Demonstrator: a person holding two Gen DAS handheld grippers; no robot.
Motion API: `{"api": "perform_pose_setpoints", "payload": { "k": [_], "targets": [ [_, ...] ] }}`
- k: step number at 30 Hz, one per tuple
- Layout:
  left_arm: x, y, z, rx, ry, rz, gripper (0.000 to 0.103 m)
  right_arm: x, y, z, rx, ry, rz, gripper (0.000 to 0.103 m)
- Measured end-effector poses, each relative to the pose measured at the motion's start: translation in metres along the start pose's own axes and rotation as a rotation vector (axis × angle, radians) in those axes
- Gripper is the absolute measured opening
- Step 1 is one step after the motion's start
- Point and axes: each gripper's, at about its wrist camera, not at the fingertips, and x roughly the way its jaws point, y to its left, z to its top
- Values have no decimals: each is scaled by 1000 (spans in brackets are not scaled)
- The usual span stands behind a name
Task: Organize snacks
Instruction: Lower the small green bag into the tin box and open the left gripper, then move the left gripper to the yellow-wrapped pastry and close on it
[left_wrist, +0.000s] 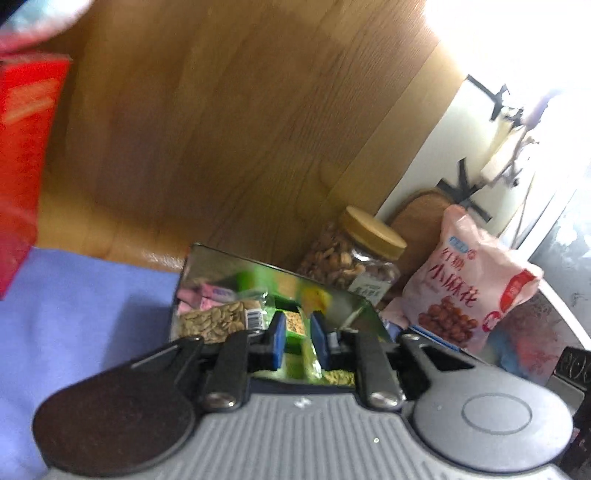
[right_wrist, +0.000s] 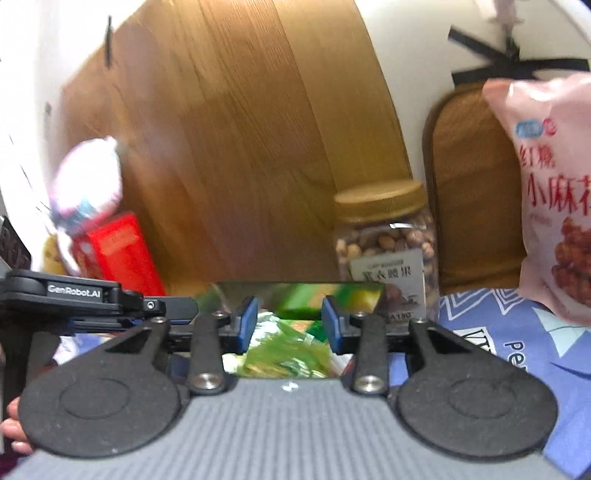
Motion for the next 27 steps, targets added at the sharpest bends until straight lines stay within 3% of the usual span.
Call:
{"api": "perform_pose_setpoints", "payload": {
  "k": [3, 8, 11, 14, 16, 17, 18, 21, 27],
  "targets": [
    [-31, 7, -17, -21, 2, -8, 24, -24, 7, -12, 11, 28, 68, 42],
    [-55, 37, -71, -175, 114, -23, 27, -30, 22, -53, 91, 217, 210, 46],
    [-67, 49, -106, -273, 151, -60, 27, -17, 34, -67, 127, 282, 222, 46],
    [-81, 45, -131, -293, 159, -92, 27, 1, 40, -67, 173, 317, 217, 45],
    [-84, 38, -142, -284, 180, -84, 27, 12, 41, -65, 194, 336, 192, 37],
    [-83, 34, -147, -276, 193, -71, 26, 14, 40, -67, 210, 353, 194, 16],
    [-83, 32, -150, -268, 198, -63, 26, 16, 38, -69, 239, 384, 214, 11],
    [-86, 29, -152, -272, 193, -49, 26, -1, 39, -74, 260, 382, 214, 11],
    [-95, 31, -159, -282, 175, -30, 26, -75, 40, -91, 224, 356, 192, 10]
  ]
}}
